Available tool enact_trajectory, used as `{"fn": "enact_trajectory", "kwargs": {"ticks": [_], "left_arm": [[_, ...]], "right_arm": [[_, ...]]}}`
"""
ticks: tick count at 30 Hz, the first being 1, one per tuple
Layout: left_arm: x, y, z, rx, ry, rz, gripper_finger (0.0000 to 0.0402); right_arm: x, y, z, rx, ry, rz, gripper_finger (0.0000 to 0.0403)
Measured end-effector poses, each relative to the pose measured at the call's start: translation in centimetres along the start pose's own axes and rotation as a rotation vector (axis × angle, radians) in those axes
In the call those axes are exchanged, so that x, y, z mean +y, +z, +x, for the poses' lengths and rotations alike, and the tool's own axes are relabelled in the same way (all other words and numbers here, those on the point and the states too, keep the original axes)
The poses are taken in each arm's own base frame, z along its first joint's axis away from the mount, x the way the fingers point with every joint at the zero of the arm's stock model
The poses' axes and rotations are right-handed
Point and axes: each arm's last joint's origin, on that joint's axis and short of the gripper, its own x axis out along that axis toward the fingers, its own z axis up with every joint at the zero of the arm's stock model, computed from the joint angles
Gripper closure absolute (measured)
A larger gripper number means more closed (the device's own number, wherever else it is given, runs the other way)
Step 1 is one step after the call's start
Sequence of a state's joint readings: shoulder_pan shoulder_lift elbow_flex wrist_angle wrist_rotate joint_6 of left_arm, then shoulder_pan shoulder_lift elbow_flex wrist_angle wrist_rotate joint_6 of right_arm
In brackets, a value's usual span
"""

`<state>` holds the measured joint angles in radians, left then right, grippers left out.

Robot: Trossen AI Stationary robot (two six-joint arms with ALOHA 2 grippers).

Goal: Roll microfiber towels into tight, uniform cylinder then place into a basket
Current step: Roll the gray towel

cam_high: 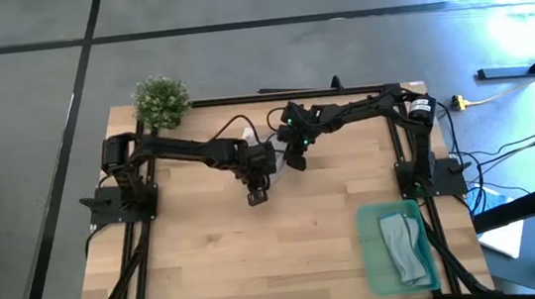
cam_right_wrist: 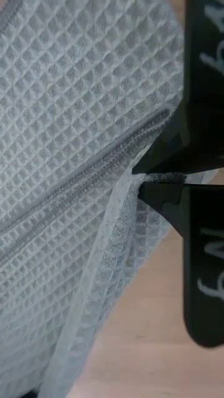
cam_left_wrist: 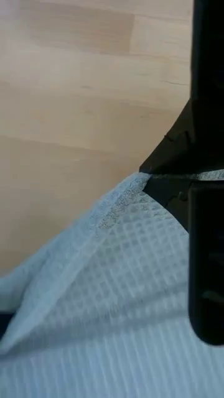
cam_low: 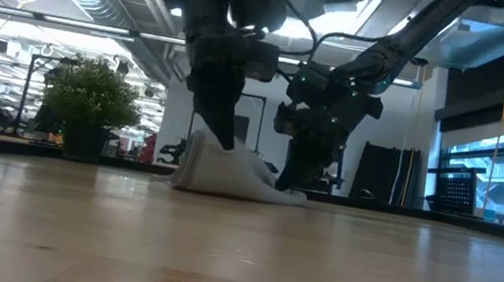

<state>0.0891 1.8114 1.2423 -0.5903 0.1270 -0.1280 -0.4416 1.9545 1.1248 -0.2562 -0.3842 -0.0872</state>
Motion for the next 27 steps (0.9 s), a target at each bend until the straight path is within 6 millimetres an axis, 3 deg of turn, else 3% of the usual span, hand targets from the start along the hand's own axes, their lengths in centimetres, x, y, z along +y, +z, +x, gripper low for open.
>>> {"fn": "enact_trajectory", "kwargs": {"ticks": [5, 11, 27], "left_arm": [[1.2, 1.0, -1.5, 0.019, 0.067, -0.036, 0.0401], [3.6, 0.8, -1.8, 0.040, 0.090, -0.128, 0.0399], [8.9, -0.5, 2.8, 0.136, 0.222, -0.239, 0.0400]], "right_arm": [[-0.1, 0.0, 0.0, 0.000, -0.009, 0.002, 0.0391], [-0.2, -0.1, 0.0, 0.004, -0.018, 0.005, 0.0391], [0.5, -0.2, 0.1, 0.019, 0.005, -0.004, 0.0391]]}}
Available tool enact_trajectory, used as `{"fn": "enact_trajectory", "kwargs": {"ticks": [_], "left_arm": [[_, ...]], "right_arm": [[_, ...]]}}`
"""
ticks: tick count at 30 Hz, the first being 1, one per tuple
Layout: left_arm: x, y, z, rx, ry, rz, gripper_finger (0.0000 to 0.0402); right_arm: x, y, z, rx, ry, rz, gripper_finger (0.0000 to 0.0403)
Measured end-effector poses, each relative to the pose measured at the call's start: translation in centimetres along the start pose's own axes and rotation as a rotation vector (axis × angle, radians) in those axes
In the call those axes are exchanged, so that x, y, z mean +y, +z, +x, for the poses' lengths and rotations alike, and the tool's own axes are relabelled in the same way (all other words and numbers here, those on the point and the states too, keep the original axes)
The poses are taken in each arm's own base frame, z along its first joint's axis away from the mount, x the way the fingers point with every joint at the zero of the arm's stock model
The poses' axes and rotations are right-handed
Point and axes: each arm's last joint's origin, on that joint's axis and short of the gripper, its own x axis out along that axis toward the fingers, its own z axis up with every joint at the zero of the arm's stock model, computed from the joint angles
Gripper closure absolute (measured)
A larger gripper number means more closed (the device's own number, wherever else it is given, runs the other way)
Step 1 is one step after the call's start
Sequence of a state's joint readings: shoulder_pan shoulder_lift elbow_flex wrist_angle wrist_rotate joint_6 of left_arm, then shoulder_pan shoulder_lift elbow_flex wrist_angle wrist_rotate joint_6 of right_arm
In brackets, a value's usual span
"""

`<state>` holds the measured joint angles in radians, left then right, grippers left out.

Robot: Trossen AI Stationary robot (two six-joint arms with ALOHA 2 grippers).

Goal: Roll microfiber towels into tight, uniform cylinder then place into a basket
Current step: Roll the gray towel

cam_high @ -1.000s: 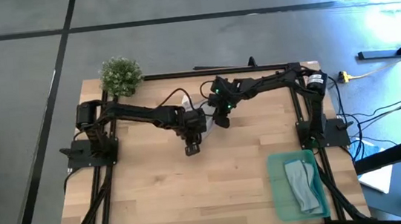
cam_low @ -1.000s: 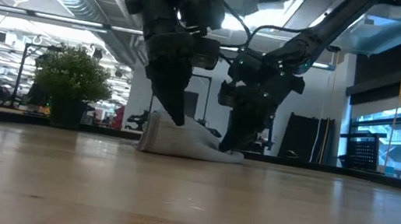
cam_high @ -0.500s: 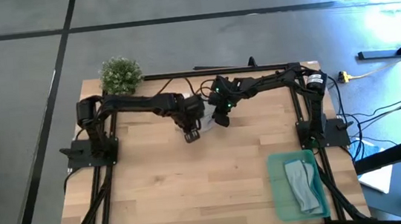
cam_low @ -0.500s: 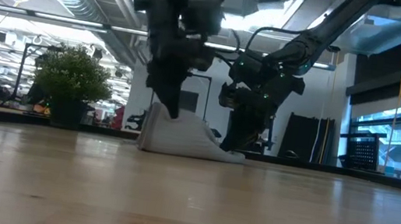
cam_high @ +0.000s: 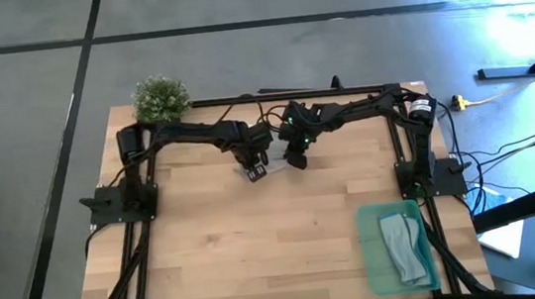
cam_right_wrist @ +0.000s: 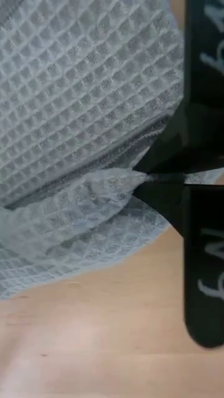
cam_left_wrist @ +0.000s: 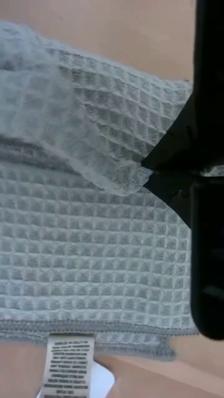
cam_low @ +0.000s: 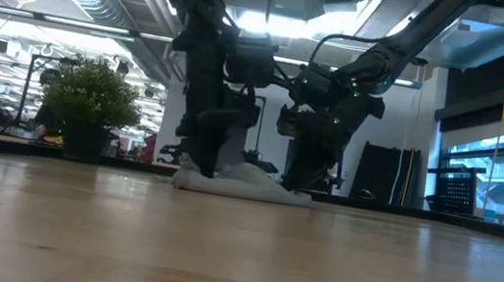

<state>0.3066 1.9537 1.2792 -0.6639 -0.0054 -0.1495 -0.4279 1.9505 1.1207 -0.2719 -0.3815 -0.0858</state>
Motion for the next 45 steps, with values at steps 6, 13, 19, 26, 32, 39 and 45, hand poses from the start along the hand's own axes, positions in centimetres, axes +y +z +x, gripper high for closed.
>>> {"fn": "enact_trajectory", "kwargs": {"ticks": [6, 13, 19, 26, 32, 39, 45], "left_arm": [[-0.4, -0.1, 1.0, 0.024, 0.008, 0.014, 0.0400], [-0.7, -0.1, 0.9, 0.017, 0.002, 0.054, 0.0401], [-0.7, -0.1, 1.0, 0.019, 0.002, 0.051, 0.0401], [-0.8, -0.2, 1.0, 0.027, -0.018, 0.050, 0.0401], [-0.8, -0.3, 1.0, 0.032, -0.027, 0.052, 0.0401], [-0.9, -0.3, 1.0, 0.033, -0.034, 0.051, 0.0401], [-0.9, -0.3, 1.0, 0.033, -0.035, 0.049, 0.0397]], "right_arm": [[0.0, 0.1, -2.0, 0.007, -0.057, 0.018, 0.0386], [-0.7, 0.8, -3.9, 0.016, -0.186, 0.042, 0.0342], [-0.8, 0.8, -4.0, 0.014, -0.195, 0.014, 0.0294], [-0.2, 2.0, -5.5, 0.086, -0.119, -0.041, 0.0250], [2.3, 2.8, -6.2, 0.138, 0.047, -0.213, 0.0262], [1.7, 1.7, -3.3, 0.053, 0.028, -0.299, 0.0274], [0.7, -0.3, -1.3, 0.095, 0.024, -0.285, 0.0274]]}}
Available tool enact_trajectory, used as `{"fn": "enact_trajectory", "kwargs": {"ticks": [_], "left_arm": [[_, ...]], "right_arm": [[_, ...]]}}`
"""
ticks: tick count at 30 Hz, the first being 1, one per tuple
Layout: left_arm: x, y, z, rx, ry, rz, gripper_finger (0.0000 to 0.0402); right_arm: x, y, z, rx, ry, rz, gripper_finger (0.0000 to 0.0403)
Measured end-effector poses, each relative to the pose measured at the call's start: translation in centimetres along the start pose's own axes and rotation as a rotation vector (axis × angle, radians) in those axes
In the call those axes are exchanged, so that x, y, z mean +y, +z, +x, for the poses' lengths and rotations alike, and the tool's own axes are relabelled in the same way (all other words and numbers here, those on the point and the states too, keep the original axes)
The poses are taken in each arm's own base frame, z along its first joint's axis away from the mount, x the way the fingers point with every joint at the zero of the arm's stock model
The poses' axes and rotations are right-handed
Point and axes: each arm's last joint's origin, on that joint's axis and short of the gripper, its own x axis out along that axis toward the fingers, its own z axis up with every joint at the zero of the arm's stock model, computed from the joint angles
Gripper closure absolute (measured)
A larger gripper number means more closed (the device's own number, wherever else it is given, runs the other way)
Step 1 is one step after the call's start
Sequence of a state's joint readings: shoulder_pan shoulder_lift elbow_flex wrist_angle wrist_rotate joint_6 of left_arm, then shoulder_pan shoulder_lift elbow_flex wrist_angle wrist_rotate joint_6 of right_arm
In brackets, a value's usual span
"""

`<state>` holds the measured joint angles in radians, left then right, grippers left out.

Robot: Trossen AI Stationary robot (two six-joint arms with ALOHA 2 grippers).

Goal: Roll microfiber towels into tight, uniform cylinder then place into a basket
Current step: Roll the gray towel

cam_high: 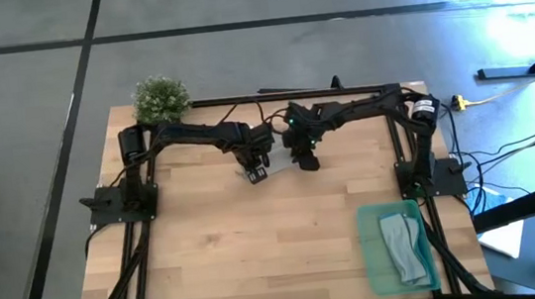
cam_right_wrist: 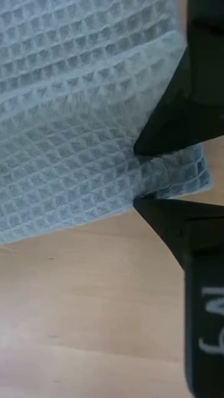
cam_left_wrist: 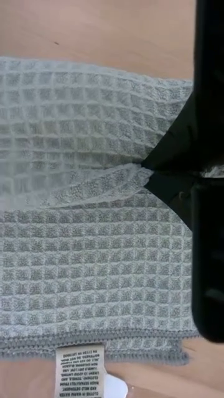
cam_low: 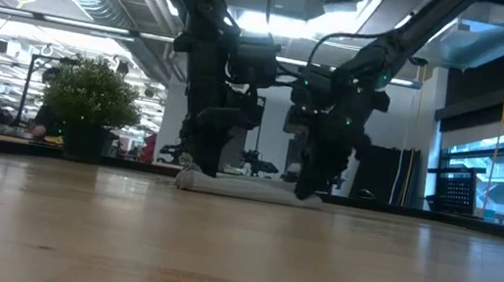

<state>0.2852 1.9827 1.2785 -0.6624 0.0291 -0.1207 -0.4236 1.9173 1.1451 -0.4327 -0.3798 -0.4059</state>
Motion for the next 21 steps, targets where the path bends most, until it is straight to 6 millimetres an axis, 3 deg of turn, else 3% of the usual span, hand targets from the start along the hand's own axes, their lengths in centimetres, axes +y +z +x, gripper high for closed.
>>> {"fn": "enact_trajectory", "kwargs": {"ticks": [12, 17, 21], "left_arm": [[0.0, 0.0, -0.1, -0.002, 0.014, 0.000, 0.0334], [0.2, 0.6, -1.4, 0.047, 0.046, -0.007, 0.0322], [0.6, 1.7, -3.6, 0.072, 0.073, 0.021, 0.0324]], "right_arm": [[-0.4, -0.2, 1.1, -0.010, -0.013, -0.002, 0.0274], [-0.4, -0.2, 1.1, -0.011, -0.015, -0.002, 0.0274], [-0.4, -0.3, 1.2, -0.010, -0.014, -0.001, 0.0274]]}}
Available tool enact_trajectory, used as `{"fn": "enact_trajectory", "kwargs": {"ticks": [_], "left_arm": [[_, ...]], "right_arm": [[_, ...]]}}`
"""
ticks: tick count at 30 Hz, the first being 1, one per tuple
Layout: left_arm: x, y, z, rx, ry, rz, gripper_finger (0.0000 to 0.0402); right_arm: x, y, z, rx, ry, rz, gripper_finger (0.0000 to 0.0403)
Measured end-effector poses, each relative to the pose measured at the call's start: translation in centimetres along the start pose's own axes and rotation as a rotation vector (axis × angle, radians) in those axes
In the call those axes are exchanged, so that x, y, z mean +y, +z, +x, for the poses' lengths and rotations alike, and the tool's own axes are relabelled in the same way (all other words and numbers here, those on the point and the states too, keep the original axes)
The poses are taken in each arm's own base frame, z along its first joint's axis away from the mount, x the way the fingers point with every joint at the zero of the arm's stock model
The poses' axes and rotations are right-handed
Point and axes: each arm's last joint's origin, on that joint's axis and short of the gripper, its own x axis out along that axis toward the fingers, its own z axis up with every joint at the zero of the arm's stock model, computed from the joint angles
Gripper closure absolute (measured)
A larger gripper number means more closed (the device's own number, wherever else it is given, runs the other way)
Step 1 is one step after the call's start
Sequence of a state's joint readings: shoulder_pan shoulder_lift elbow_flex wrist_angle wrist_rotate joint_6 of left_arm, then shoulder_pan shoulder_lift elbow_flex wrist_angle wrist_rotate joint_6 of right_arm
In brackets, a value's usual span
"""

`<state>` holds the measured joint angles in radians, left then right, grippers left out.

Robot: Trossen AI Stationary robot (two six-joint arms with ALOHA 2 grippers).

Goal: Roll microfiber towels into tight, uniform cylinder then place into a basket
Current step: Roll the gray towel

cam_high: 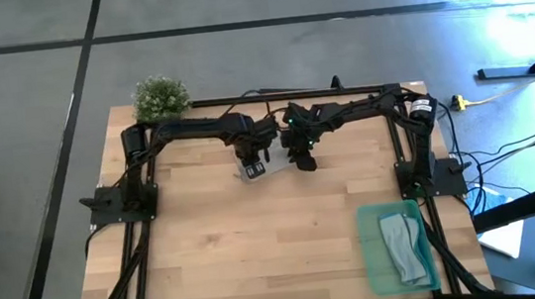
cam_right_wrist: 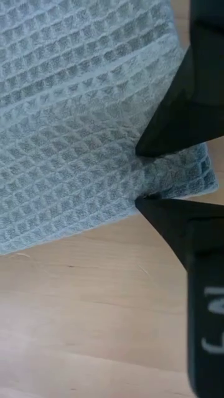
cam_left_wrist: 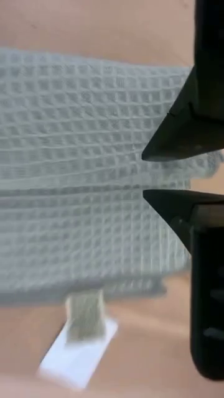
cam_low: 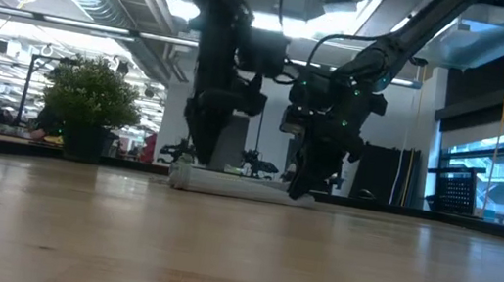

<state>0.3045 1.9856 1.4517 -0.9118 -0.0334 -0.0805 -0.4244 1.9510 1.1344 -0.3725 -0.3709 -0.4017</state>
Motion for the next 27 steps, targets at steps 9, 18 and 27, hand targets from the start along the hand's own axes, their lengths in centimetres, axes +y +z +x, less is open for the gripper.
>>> {"fn": "enact_trajectory", "kwargs": {"ticks": [9, 18, 27], "left_arm": [[0.0, 1.4, -4.7, -0.003, 0.109, -0.001, 0.0320], [-1.8, 2.1, -9.6, -0.046, 0.153, -0.003, 0.0320], [-3.3, 1.5, -12.5, -0.036, 0.166, -0.032, 0.0320]], "right_arm": [[0.0, 0.0, 0.0, 0.001, 0.001, 0.005, 0.0274], [0.2, 0.2, -0.8, 0.009, -0.027, 0.005, 0.0274], [0.3, 1.3, -2.2, 0.020, -0.027, 0.007, 0.0274]]}}
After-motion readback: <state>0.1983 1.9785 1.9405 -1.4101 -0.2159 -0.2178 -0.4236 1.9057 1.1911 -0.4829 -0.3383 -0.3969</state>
